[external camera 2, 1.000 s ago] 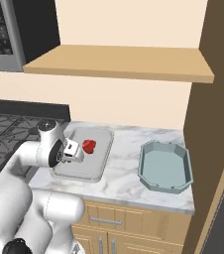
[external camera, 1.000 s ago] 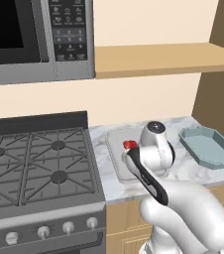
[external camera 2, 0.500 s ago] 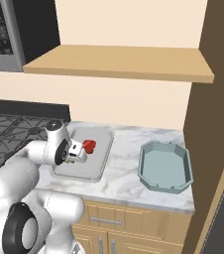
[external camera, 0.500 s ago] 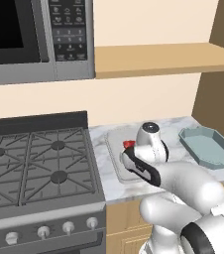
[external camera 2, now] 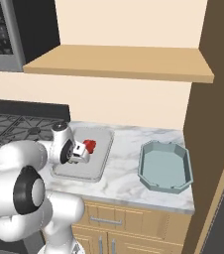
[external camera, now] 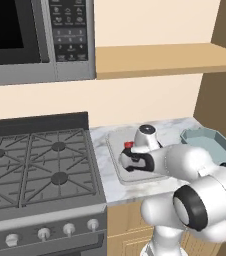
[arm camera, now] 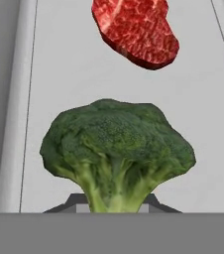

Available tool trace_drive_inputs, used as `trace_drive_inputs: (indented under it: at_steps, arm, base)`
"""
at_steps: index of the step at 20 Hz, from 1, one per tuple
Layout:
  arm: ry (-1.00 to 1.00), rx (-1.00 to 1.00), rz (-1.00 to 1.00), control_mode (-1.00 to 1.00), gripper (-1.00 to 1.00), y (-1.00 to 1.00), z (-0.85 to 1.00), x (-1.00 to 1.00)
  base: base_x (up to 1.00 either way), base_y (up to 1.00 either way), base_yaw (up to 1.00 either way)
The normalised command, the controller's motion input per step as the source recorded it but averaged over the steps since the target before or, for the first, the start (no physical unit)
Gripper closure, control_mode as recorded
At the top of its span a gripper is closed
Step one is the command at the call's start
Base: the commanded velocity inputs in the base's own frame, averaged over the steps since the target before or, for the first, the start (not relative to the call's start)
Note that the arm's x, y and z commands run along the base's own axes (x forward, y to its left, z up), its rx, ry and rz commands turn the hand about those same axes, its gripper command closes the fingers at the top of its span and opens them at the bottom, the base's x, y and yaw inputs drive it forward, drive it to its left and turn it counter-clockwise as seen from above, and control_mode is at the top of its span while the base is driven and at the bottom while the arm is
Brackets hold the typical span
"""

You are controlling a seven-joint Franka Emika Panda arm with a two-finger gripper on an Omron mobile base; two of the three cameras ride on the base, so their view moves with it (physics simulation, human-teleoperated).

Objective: Place one broccoli and one steak in each tupperware on the nearby counter, to pack two identical lunches.

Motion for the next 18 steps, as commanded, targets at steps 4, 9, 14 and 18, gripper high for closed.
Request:
trace_drive_inputs:
  at_steps: [4,9,14,18]
  arm:
    - [0.03,0.00,0.00,-1.00,1.00,0.00,-0.25,0.28]
    - [0.04,0.00,0.00,-1.00,1.00,0.00,-0.24,0.25]
    - [0.01,0.00,0.00,-1.00,-1.00,0.00,-0.02,0.07]
    - [0.00,0.00,0.00,-1.00,-1.00,0.00,0.14,0.00]
  base:
    - [0.00,0.00,0.00]
    - [0.00,0.00,0.00]
    - [0.00,0.00,0.00]
    - [0.00,0.00,0.00]
